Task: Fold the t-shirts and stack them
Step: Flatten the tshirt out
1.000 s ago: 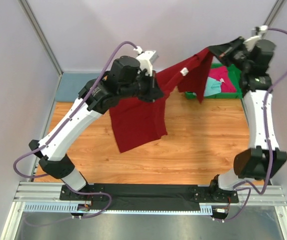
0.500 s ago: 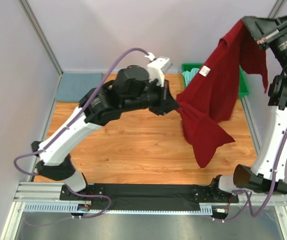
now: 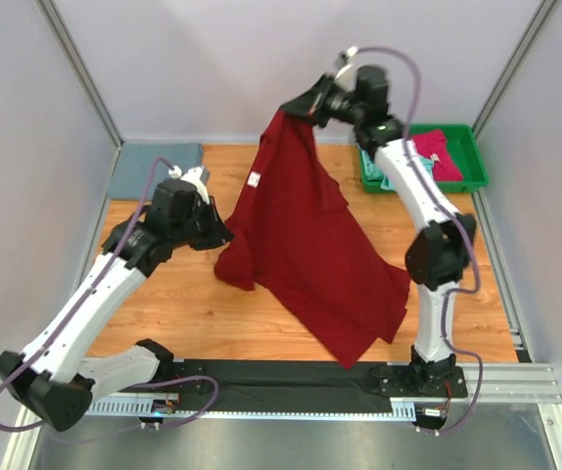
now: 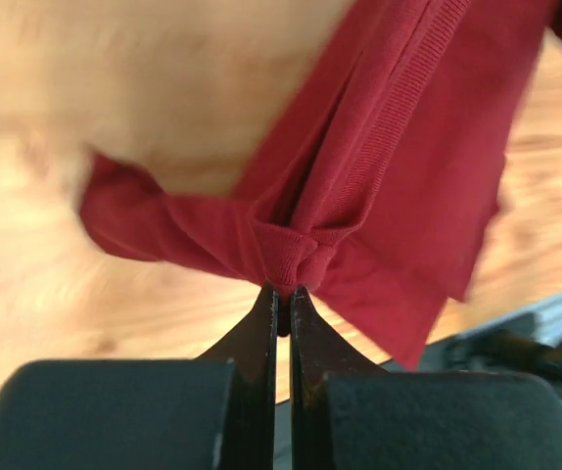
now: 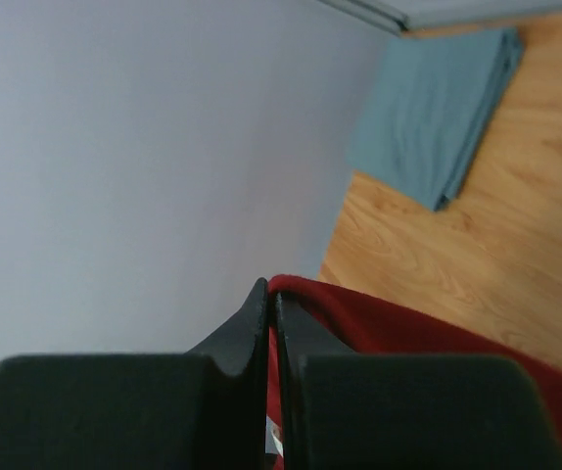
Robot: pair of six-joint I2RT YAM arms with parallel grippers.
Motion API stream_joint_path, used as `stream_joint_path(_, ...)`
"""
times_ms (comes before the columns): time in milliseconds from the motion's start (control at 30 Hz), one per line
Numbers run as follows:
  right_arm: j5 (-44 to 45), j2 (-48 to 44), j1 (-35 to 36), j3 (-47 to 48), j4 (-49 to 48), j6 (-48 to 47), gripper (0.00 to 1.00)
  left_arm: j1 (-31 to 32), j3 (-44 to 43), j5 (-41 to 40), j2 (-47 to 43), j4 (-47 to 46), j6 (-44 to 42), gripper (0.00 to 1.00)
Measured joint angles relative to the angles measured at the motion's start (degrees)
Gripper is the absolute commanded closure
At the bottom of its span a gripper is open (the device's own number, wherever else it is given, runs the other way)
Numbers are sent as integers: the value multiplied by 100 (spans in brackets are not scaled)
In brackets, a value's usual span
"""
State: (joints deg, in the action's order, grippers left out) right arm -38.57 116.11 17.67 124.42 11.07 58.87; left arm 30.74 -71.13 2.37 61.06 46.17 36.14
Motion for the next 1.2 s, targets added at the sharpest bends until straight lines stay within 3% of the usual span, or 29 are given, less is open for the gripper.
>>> stream_joint_path(100, 111, 1043, 369, -181, -74, -44, 98, -463, 1119, 184, 299, -157, 52, 100)
stream_joint_path(200, 173, 2085, 649, -157, -63, -66, 96, -938, 1683, 186, 573, -46, 68, 100)
stream_joint_path(333, 273, 3051, 841, 22, 15, -44, 91, -1628, 1582, -127, 909, 166, 37, 100)
stream_joint_path(433, 404, 3204, 828, 131, 389, -131, 88, -1965, 1209, -343, 1263, 221, -107, 100)
stream_joint_path(467, 461, 3204, 802, 201, 514, -208, 84, -2015, 999, -428, 1438, 273, -192, 100)
stream_joint_path(500, 527, 3198, 767, 304, 597, -286, 69, -2041, 761, -511, 1615, 289, -271, 100)
stream_joint_path(633, 748, 3071, 540, 557, 944, -660, 57, -2109, -122, -811, 2312, 313, -555, 61)
stream_joint_path(667, 776, 3034, 468, 608, 1075, -793, 56, -2149, -321, -911, 2481, 334, -599, 43)
stream_joint_path(700, 809, 2981, 391, 649, 1248, -931, 56, -2192, -461, -1001, 2608, 334, -671, 39)
stream_joint_path(800, 1019, 2623, 179, 538, 2107, -1578, 54, -2293, -739, -1217, 2844, 442, -732, 32)
stream_joint_path(833, 1137, 2376, 122, 293, 2347, -1821, 53, -2306, -758, -1248, 2850, 490, -737, 1)
stream_joint_path(867, 1261, 2037, 68, -76, 2618, -2079, 52, -2319, -756, -1274, 2826, 560, -793, 0)
stream_joint_path(1000, 1698, 133, 111, -2334, 3187, -2802, 49, -2317, -439, -1237, 2358, 817, -684, 8)
stream_joint_path(1100, 1965, -1488, 490, -4033, 3508, -3119, 47, -2291, 92, -975, 1587, 999, -522, 17)
stream_joint_path(1200, 2124, -2640, 1040, -5141, 3670, -3187, 47, -2057, 614, -824, 927, 1287, -236, 25)
